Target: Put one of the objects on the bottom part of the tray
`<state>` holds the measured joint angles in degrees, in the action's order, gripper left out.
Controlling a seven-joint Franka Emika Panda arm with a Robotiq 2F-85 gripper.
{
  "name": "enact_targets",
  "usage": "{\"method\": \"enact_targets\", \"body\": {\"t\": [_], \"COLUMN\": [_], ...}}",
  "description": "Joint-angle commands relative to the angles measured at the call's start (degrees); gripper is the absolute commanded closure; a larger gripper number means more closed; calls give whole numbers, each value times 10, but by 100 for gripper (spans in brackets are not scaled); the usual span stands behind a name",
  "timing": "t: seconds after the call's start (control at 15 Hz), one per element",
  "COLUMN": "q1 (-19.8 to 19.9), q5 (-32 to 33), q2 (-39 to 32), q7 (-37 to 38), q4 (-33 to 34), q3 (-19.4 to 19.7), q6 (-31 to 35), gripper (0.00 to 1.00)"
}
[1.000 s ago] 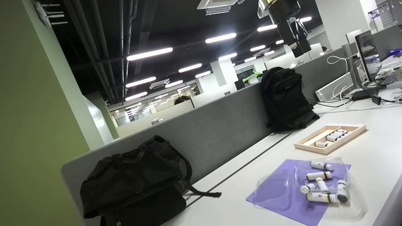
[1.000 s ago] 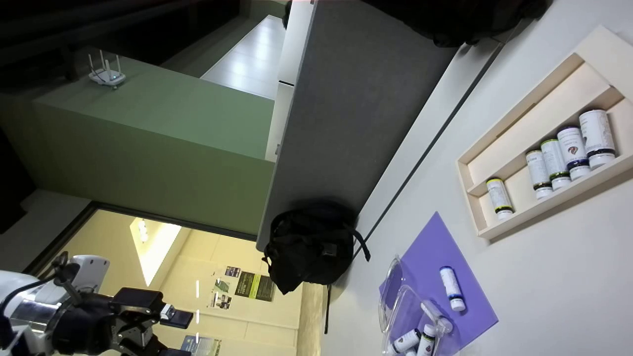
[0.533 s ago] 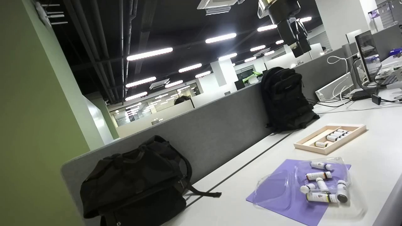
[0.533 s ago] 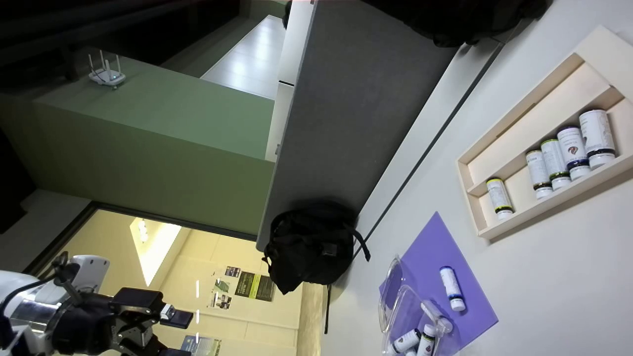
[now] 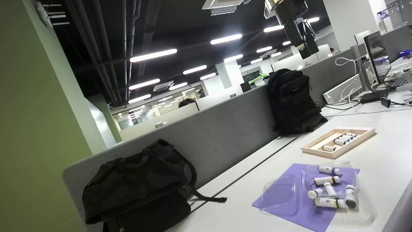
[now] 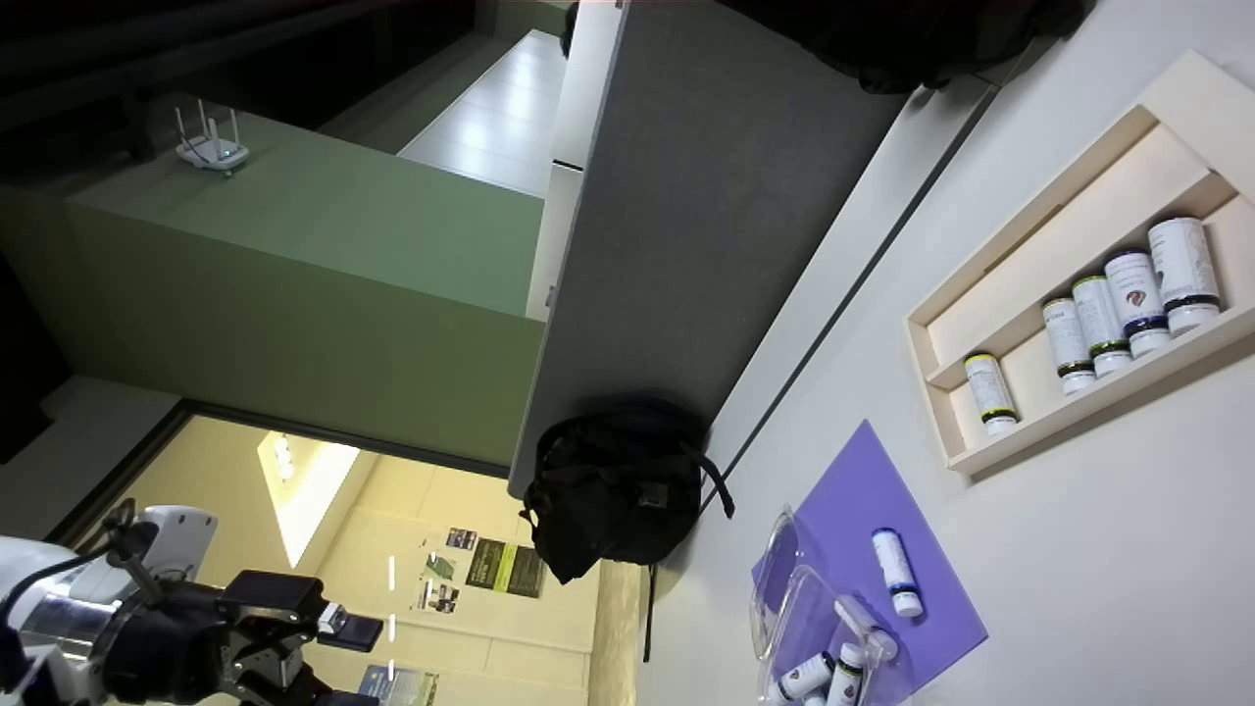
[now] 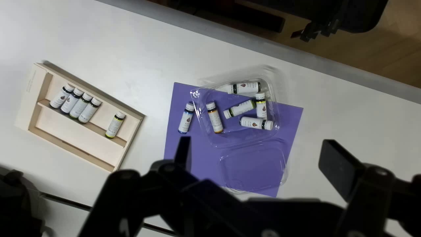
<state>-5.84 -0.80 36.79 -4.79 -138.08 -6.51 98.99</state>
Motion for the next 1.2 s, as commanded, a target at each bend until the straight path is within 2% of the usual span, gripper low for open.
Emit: {"method": "enact_targets", "body": {"t": [0.0, 0.4, 0.67, 0.8, 1.0, 1.07, 1.13], "q1": [-7, -7, 15, 24, 36, 30, 34], "q5": [3, 3, -8, -19, -44, -28, -29], "q2": [-1, -1, -69, -137, -251, -173, -201], "q7": [3, 3, 29, 17, -4, 3, -4], "q4": [1, 1, -5, 5, 44, -5, 1], "q3": [5, 5, 19, 38, 69, 52, 58], "q6": [-1, -1, 109, 166, 211, 205, 217], "gripper": [0, 0, 0, 0, 0, 0, 0]}}
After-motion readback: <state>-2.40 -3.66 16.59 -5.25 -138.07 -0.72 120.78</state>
